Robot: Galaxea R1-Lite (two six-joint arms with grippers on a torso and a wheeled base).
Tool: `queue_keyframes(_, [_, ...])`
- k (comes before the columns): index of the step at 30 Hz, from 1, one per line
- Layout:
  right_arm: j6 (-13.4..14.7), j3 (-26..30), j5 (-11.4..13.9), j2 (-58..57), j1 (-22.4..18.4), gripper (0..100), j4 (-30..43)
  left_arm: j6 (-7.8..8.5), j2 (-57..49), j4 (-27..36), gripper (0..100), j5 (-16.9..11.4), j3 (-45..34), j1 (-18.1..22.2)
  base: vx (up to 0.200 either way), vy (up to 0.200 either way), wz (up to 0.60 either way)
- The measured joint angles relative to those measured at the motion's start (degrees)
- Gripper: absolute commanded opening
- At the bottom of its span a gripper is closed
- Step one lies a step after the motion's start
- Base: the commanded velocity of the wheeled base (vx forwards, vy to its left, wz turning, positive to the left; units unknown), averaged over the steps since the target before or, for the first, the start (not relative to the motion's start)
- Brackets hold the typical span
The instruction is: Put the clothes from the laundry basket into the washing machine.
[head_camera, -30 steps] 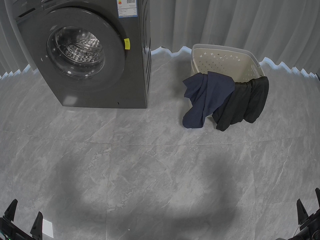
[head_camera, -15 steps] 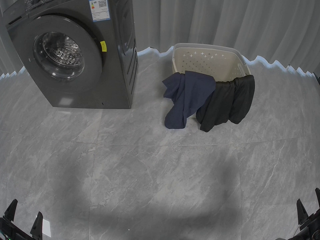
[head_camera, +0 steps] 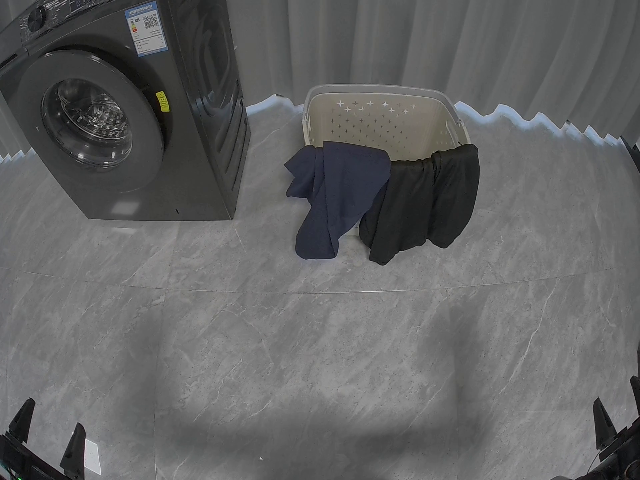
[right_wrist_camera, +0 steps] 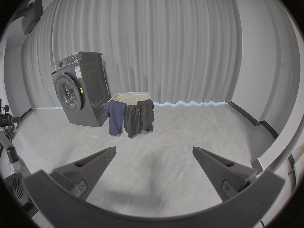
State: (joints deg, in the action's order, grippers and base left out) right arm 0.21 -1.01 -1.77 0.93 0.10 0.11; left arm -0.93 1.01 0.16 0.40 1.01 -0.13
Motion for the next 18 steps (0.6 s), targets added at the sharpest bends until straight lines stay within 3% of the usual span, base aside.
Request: queue_keyframes(18, [0.0,0.0,0.0,0.0,0.0,100,0.0,-0.29,0.0,0.1,100,0.1,0.0,-0.1,0.2,0.0,0.0])
